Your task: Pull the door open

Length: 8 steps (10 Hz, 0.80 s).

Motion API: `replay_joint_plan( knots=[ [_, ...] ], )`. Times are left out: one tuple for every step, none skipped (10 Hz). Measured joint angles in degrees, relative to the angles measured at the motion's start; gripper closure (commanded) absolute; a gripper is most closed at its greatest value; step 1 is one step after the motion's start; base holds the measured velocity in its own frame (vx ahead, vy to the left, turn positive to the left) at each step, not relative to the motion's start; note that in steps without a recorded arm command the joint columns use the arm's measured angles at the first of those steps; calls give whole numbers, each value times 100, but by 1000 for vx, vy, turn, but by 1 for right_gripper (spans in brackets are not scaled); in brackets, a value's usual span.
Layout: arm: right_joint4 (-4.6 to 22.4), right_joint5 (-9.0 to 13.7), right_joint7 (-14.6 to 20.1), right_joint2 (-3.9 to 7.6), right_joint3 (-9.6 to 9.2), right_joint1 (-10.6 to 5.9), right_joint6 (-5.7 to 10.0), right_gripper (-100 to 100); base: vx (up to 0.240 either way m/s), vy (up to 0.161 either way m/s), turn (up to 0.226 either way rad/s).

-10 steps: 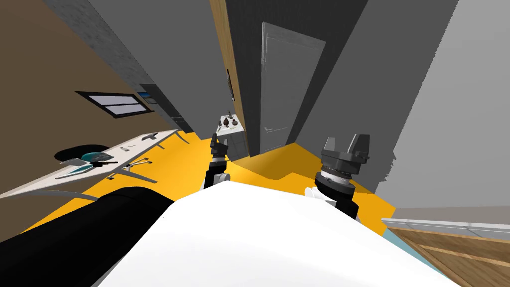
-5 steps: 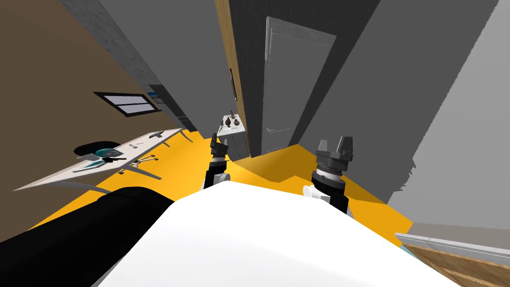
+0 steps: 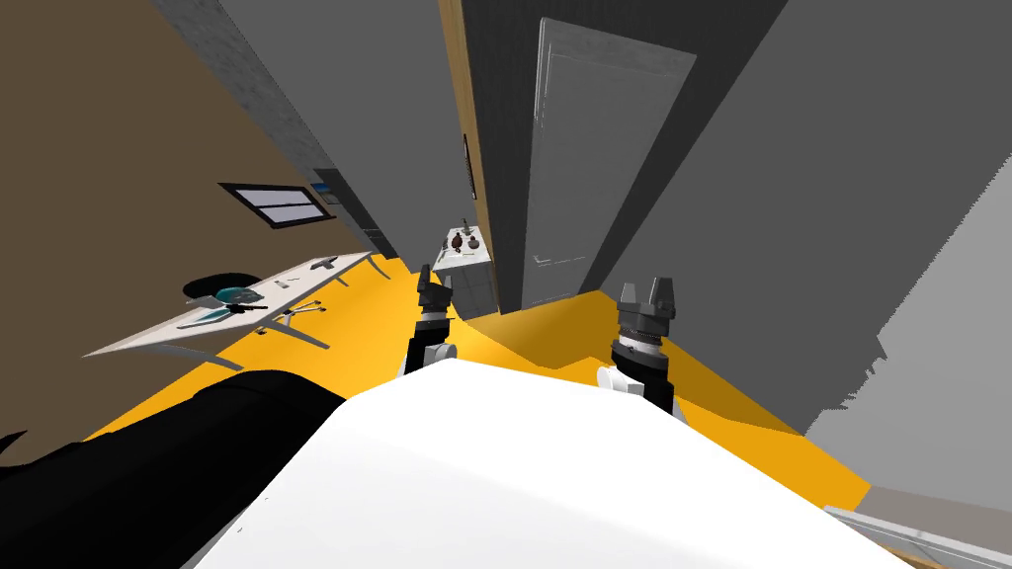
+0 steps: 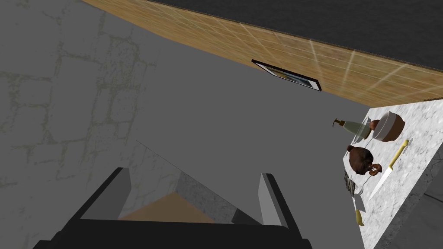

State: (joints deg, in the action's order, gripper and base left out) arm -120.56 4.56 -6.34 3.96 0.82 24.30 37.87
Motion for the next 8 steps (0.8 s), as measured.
replay_joint_plan(
  knots=[
    [122,6,6,10,-6,-52,-5,-100,54,-31,43],
    [204,14,14,20,1,-85,4,-100,47,-28,61],
    [324,27,28,38,15,-134,22,-100,73,-23,112],
    [485,31,39,48,8,-176,63,-100,85,-36,126],
    [619,46,56,69,15,-224,79,-100,79,-49,122],
    [798,61,77,91,25,-284,111,-100,100,-46,121],
    [954,68,88,99,19,-335,133,-100,116,-33,136],
    [1083,84,102,117,28,-396,120,-100,99,-38,132]
  ],
)
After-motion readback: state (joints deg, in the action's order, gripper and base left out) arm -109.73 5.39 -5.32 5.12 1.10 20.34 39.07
